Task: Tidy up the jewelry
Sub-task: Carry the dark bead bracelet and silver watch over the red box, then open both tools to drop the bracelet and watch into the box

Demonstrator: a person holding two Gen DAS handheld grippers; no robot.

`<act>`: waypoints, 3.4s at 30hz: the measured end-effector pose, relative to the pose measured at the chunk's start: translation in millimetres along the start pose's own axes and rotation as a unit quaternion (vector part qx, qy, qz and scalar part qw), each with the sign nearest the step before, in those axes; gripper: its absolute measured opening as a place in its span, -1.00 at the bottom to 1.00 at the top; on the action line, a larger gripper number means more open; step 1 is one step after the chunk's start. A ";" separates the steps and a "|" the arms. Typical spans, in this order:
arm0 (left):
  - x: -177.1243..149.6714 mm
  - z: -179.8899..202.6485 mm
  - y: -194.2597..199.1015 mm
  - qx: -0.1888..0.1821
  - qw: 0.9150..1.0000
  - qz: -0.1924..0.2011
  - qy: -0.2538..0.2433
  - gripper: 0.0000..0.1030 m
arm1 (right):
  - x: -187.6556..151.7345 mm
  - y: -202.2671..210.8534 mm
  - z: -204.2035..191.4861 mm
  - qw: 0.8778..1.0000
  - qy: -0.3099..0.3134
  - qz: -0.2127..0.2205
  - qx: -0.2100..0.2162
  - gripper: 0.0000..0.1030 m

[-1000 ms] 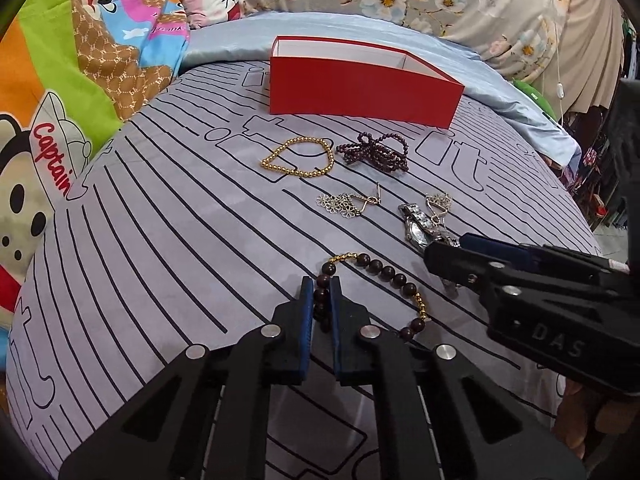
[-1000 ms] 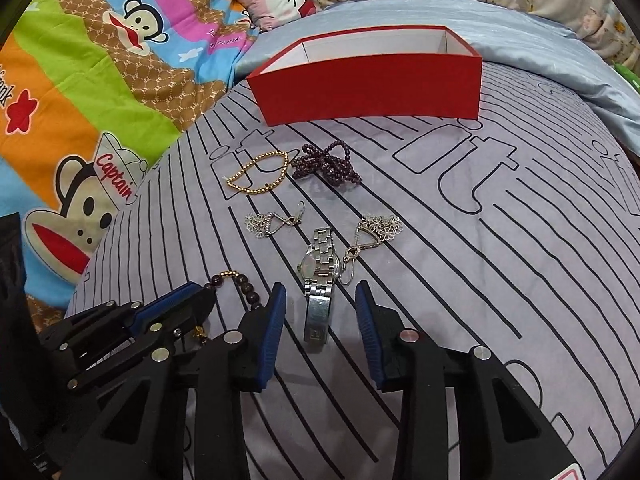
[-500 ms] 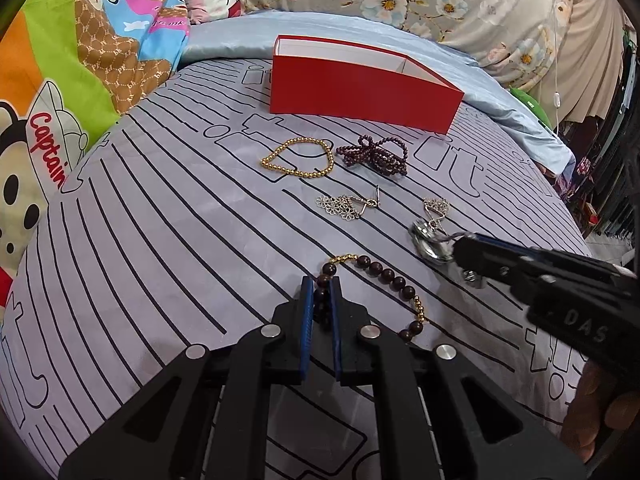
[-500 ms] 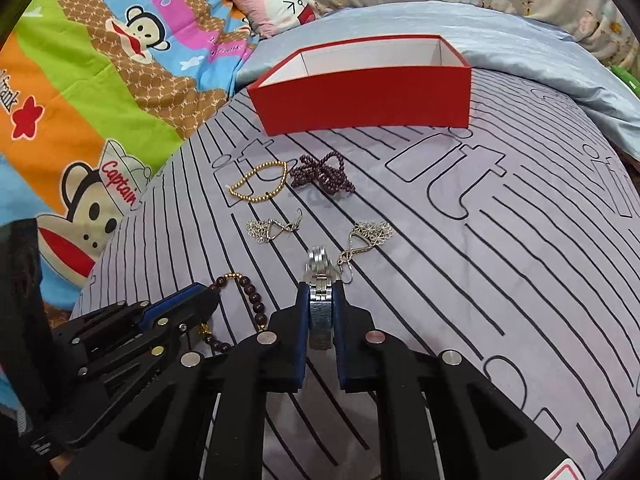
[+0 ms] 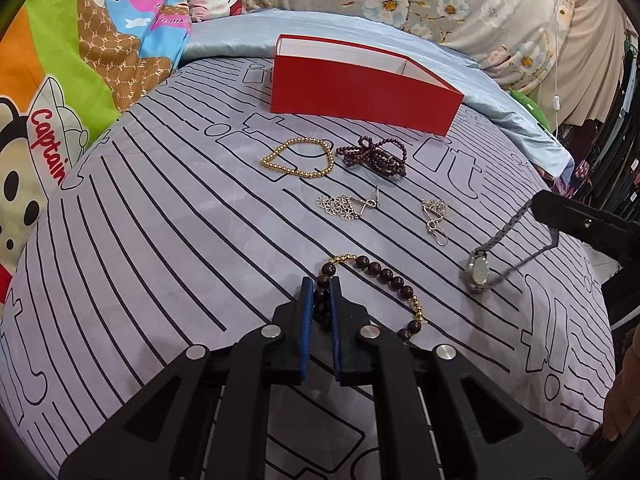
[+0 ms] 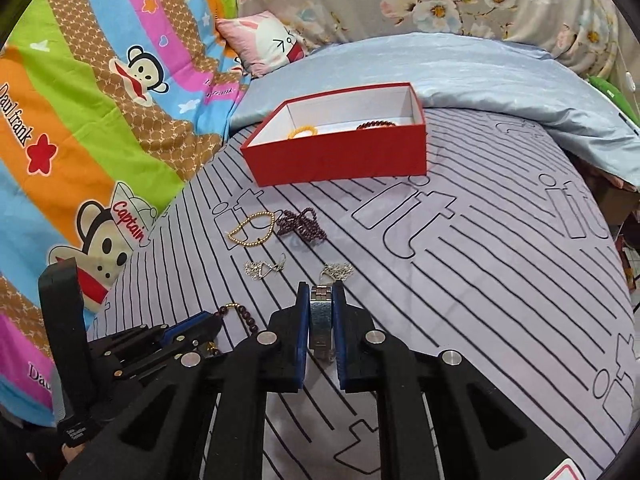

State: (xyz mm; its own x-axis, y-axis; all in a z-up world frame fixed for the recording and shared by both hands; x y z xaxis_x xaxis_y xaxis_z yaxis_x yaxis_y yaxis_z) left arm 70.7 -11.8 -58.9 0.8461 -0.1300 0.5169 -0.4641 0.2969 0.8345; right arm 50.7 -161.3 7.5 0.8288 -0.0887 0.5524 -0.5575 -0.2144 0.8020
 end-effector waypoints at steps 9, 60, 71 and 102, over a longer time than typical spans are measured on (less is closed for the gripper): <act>7.3 9.8 10.7 -0.014 1.000 0.003 -0.004 -0.85 | 8.7 18.4 11.6 1.000 -0.008 0.021 -0.005 -0.80; 245.9 18.4 -27.4 -0.001 0.996 0.081 -0.045 -0.85 | 215.2 -85.7 39.4 0.999 -0.002 0.013 0.035 -0.79; 275.0 -3.4 -62.1 0.020 0.997 0.073 -0.023 -0.85 | 252.2 -127.5 24.4 0.999 0.009 0.023 0.026 -0.79; 217.5 -22.0 -28.1 0.035 0.997 0.065 0.001 -0.09 | 154.9 -88.6 25.9 0.999 0.040 0.020 -0.008 -0.35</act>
State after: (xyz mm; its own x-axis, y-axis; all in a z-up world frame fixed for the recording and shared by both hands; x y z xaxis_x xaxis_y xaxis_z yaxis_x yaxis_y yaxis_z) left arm 273.4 -27.6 25.9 0.7786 -0.0927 0.6206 -0.5865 0.2440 0.7723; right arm 229.7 -181.2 16.2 0.8001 -0.0195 0.5995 -0.5910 -0.1964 0.7824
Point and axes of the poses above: each gripper's, at about its wrist camera, not at the fingertips, and y roughly against the way its jaws point, z to its right, x to its top, the point moved 7 cm from there along -y, roughly the way its jaws point, and after that the axes turned 8 degrees about -z, right-handed, at the moved point
